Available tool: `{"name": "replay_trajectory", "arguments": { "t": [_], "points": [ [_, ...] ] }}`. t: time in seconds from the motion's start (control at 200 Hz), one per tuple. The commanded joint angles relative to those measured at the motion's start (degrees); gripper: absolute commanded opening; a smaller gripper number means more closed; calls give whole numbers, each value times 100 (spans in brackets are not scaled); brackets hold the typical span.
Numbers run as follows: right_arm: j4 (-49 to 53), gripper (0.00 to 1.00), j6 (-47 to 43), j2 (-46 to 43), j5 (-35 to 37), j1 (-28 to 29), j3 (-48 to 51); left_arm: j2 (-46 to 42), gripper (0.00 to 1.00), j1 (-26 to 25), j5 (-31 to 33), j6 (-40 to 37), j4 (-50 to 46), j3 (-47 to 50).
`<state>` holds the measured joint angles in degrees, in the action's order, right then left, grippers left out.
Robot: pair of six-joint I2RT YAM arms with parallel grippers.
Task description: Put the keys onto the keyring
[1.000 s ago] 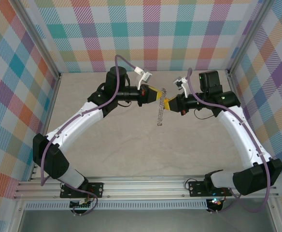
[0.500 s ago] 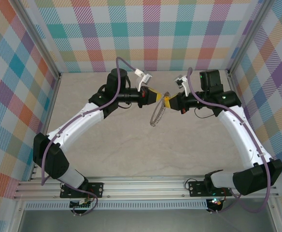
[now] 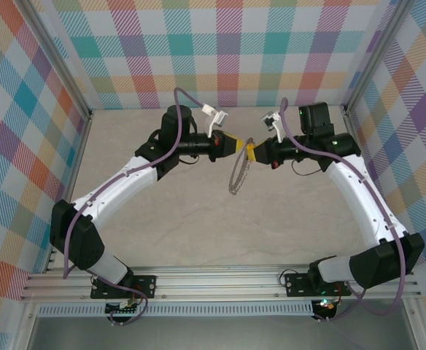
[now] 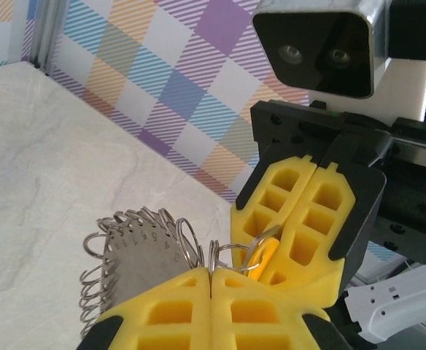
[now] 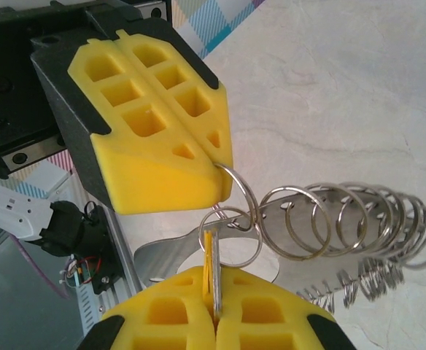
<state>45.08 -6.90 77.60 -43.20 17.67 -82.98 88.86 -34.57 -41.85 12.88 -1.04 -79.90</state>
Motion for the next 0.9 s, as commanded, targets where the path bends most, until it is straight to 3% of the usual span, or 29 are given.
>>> {"name": "replay_trajectory", "arguments": {
  "t": [0.0,0.105,0.27,0.58,0.895],
  "points": [
    [-190,0,293,133,-376,36,-200,-115,5,116,248,244,381,70],
    [-265,0,411,299,-392,50,-231,-88,18,180,400,376,414,96],
    [-337,0,505,644,-421,39,-339,-71,29,322,662,573,404,128],
    [-468,0,518,1636,-527,40,-875,-352,35,842,1094,781,242,364],
    [-342,0,465,3170,-749,43,-2272,-709,37,1197,1244,892,100,686]
  ]
}}
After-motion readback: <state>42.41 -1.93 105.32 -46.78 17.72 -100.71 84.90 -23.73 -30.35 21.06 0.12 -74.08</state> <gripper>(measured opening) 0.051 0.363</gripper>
